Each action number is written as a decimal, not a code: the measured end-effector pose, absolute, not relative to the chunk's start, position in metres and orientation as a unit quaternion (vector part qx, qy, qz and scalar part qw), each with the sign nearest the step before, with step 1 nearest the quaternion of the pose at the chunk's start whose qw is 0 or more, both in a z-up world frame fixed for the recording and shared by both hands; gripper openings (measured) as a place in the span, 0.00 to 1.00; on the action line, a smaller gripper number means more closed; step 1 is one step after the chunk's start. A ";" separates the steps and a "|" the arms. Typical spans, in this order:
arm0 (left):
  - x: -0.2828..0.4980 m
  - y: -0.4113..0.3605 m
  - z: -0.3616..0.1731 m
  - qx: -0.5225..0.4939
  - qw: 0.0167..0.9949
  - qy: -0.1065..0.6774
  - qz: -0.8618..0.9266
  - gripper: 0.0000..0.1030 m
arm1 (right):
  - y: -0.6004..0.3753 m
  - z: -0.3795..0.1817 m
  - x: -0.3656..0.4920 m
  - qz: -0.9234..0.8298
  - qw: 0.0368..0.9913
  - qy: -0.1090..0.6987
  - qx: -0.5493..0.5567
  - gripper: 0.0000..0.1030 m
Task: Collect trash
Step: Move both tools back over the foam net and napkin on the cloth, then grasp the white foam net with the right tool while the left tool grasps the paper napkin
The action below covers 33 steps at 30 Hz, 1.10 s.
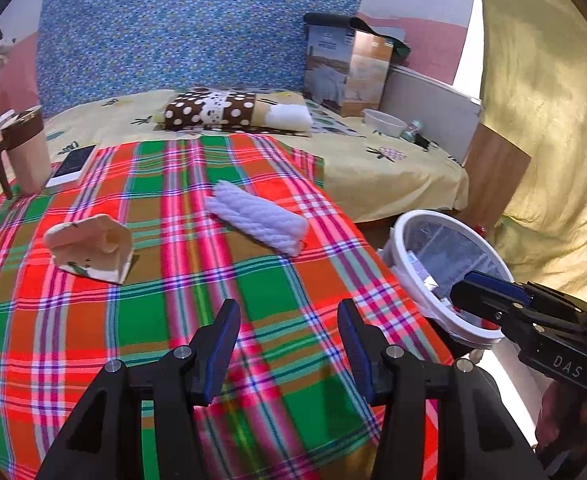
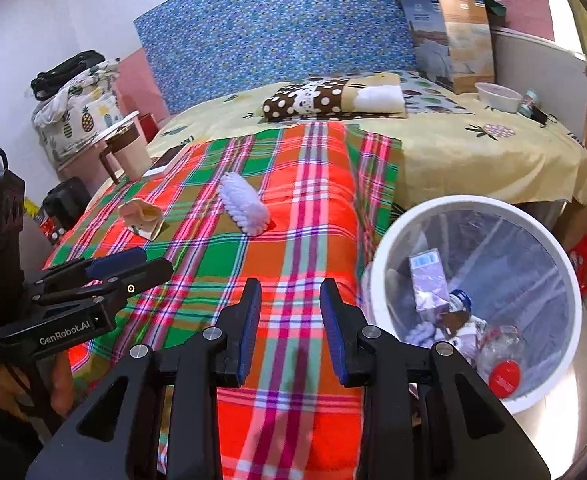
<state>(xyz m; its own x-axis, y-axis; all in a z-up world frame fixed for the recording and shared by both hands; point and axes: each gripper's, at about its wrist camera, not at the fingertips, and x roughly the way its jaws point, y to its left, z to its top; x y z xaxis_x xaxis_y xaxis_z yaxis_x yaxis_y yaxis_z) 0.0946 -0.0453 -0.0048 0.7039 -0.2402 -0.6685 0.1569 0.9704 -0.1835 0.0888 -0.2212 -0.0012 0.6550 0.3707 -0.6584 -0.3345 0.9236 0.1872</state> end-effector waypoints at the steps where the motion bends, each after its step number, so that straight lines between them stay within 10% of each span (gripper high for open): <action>1: 0.095 -0.043 -0.005 -0.057 0.922 0.369 -0.102 0.49 | -0.219 -0.001 0.090 0.196 0.909 0.367 0.023 0.33; 33: 0.150 0.080 0.001 -0.156 0.921 0.351 0.061 0.57 | -0.152 -0.019 0.175 0.261 0.879 0.397 -0.042 0.40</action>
